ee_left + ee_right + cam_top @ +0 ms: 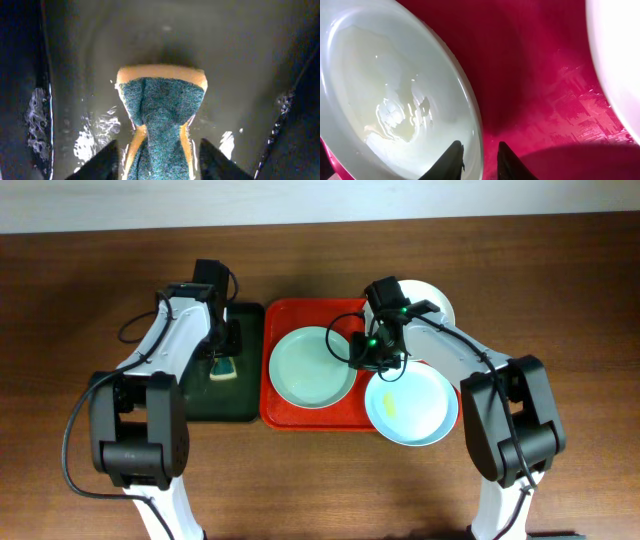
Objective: Clean dirty plates on tray and stack at the side
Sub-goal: 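Return the sponge to the black tray with the left gripper, then lift the pale green plate with the right gripper toward the white plate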
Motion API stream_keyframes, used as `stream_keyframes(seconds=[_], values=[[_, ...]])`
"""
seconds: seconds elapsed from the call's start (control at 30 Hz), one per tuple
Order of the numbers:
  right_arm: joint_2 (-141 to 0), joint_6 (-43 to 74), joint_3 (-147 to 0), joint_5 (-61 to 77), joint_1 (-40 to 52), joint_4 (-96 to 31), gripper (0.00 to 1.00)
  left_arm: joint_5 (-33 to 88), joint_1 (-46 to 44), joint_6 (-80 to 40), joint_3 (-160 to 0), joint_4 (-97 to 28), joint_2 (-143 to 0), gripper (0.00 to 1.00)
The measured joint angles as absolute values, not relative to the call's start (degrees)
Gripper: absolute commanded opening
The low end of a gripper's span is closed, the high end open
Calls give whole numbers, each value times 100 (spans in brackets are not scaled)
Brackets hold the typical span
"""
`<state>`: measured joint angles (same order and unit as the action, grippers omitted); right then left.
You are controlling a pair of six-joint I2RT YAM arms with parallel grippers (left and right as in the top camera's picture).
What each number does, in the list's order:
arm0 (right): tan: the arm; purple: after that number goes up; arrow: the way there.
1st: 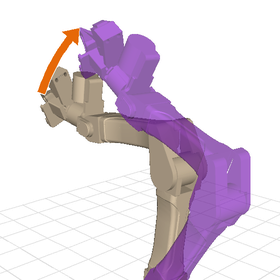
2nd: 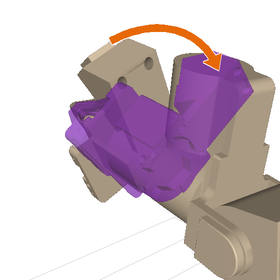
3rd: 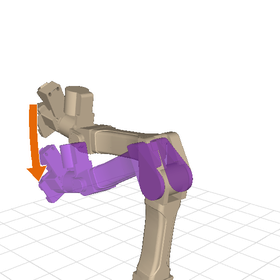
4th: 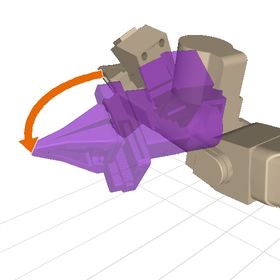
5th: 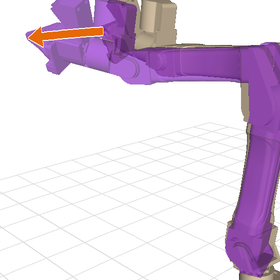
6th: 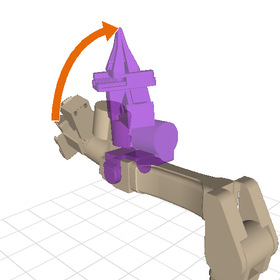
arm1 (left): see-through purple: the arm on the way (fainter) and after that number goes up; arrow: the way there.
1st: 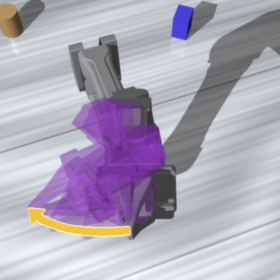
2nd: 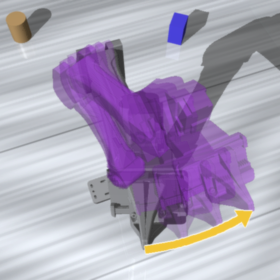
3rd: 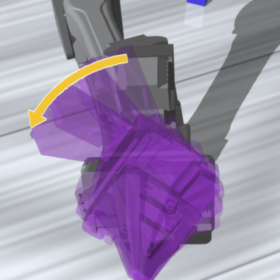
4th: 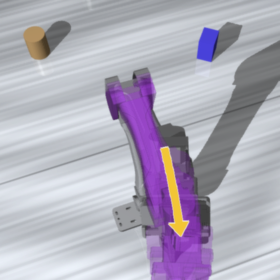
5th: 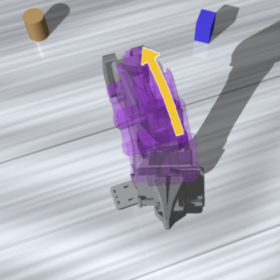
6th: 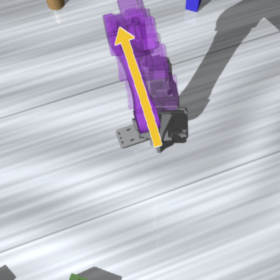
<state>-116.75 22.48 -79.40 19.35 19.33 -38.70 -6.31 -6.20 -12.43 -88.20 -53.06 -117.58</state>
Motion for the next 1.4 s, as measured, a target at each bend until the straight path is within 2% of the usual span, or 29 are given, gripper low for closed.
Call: stream_keyframes(seconds=[0.2, 0.3, 0.33, 0.4, 0.53, 0.6, 0.9, 1.2, 1.4], values=[[-11675, 2250, -7940, 1817, 1933, -3870, 25, -600, -620, -1240, -8901, -5522, -11649, 52], [-11675, 2250, -7940, 1789, 1933, -3870, 25, -561, -620, -1245, -8980, -5481, -11002, 57], [-11675, 2248, -7940, 1787, 1933, -3868, 25, -554, -620, -1247, -8997, -5463, -10785, 62], [-11675, 2250, -7940, 1785, 1933, -3865, 25, -539, -620, -1306, -9083, -5461, -10121, 100], [-11677, 2246, -7940, 1785, 1938, -3828, 23, -609, -620, -1326, -9251, -5524, -9153, 100], [-11710, 2257, -7940, 1785, 1944, -3758, 4, -751, -620, -1323, -9253, -5568, -8993, 99], [-11852, 2250, -7942, 1809, 1953, -3726, 4, -937, -620, -1326, -9253, -5594, -9056, 99], [-11749, 2226, -8475, 2434, 1288, -4801, 4, -969, -620, -1323, -9253, -5592, -9056, 100], [-11301, 2233, -9083, 2554, 1485, -5096, 4, -972, -620, -1326, -9251, -5592, -9056, 100]])
